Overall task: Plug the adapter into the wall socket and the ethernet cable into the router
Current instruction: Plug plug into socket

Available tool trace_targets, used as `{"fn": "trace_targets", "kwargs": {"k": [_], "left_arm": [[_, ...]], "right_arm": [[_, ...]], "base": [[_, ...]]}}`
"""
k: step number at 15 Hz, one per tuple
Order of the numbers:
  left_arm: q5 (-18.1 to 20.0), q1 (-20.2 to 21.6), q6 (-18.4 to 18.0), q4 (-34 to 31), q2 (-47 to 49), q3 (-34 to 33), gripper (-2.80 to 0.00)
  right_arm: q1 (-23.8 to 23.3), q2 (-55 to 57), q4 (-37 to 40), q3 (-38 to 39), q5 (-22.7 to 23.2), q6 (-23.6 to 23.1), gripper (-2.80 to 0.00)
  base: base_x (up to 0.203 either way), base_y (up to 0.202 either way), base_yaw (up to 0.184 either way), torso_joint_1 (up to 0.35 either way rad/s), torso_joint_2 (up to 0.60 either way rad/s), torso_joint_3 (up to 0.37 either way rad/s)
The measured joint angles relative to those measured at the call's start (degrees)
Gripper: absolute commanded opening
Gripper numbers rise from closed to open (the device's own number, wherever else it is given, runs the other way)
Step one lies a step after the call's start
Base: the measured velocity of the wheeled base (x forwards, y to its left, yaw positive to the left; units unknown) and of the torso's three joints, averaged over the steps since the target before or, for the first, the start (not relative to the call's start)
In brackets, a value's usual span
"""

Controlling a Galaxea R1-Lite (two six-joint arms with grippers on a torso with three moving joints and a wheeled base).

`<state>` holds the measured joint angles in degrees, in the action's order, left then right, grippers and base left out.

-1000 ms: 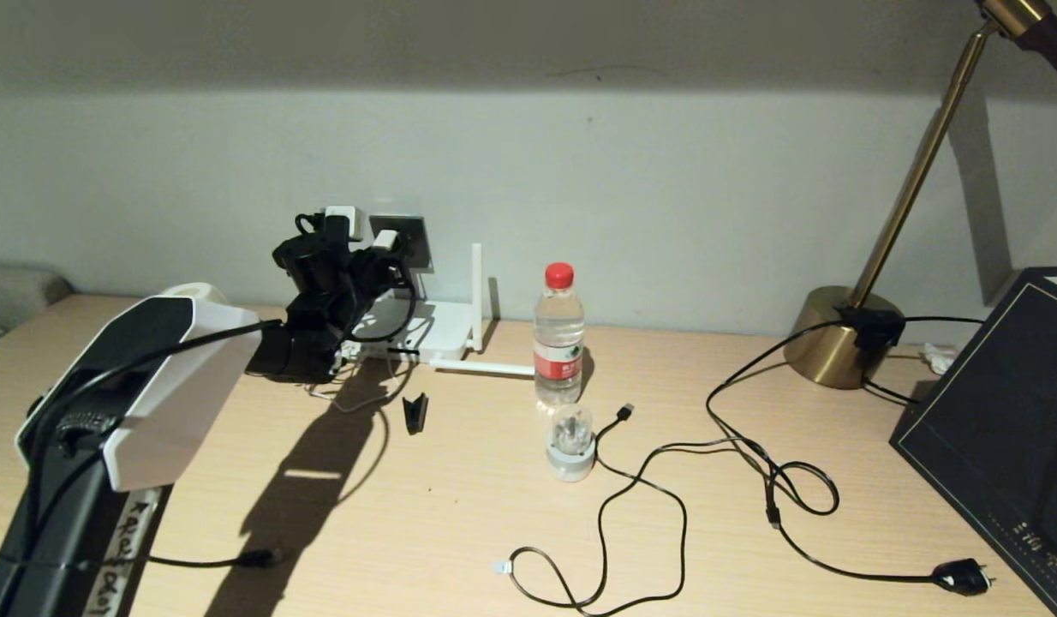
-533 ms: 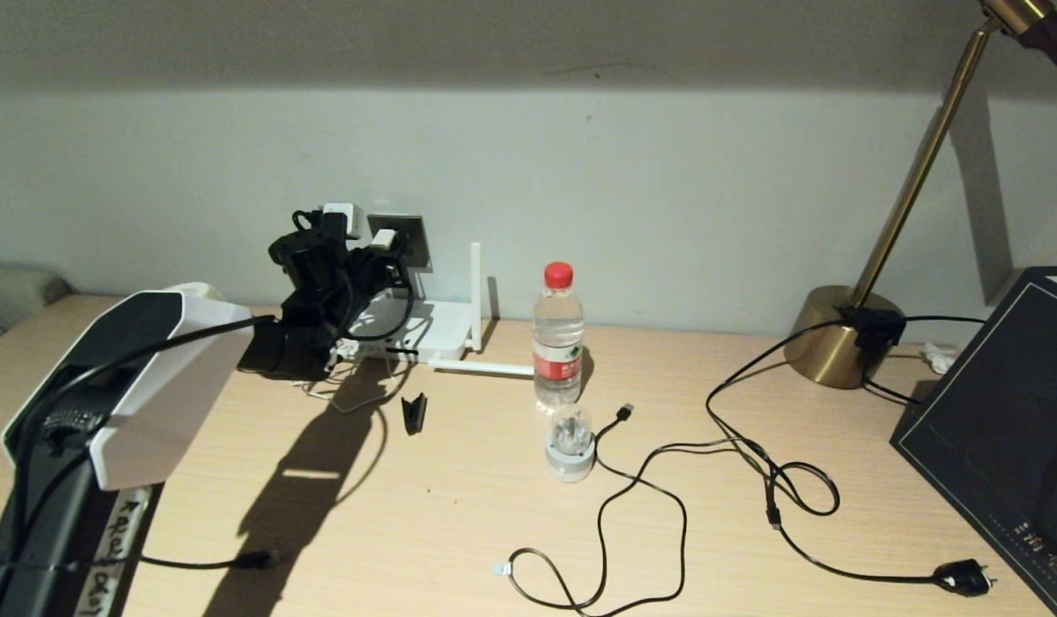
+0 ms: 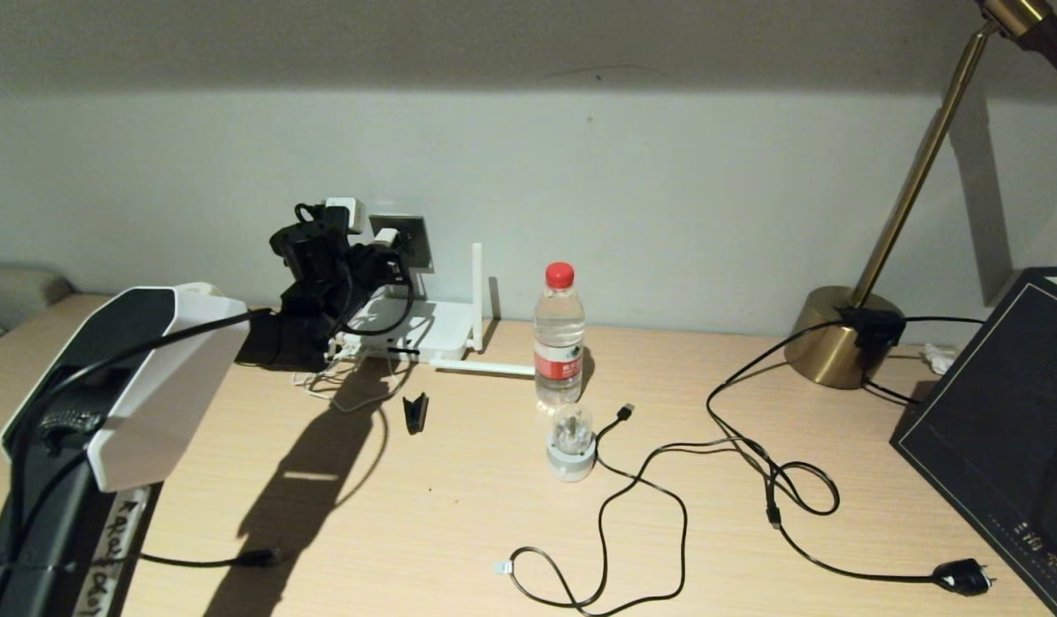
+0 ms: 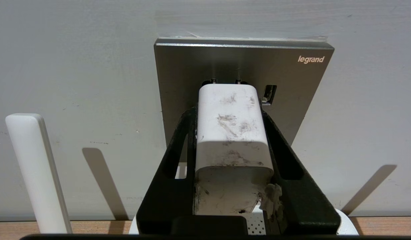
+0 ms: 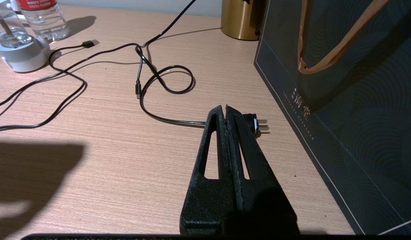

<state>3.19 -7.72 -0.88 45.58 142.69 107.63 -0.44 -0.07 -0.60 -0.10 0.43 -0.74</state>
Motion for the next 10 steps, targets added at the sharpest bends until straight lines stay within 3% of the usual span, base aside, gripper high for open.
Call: {"fn": "trace_targets", "kwargs": {"k": [10], "left_arm": [[-0.3, -0.4, -0.9, -3.1, -0.5, 1.2, -2.80]], "right_arm": [[0.0, 0.0, 0.0, 0.0, 0.0, 0.0, -2.80]], "base": [[0.000, 0.000, 0.000, 0.000, 0.00, 0.000]]}}
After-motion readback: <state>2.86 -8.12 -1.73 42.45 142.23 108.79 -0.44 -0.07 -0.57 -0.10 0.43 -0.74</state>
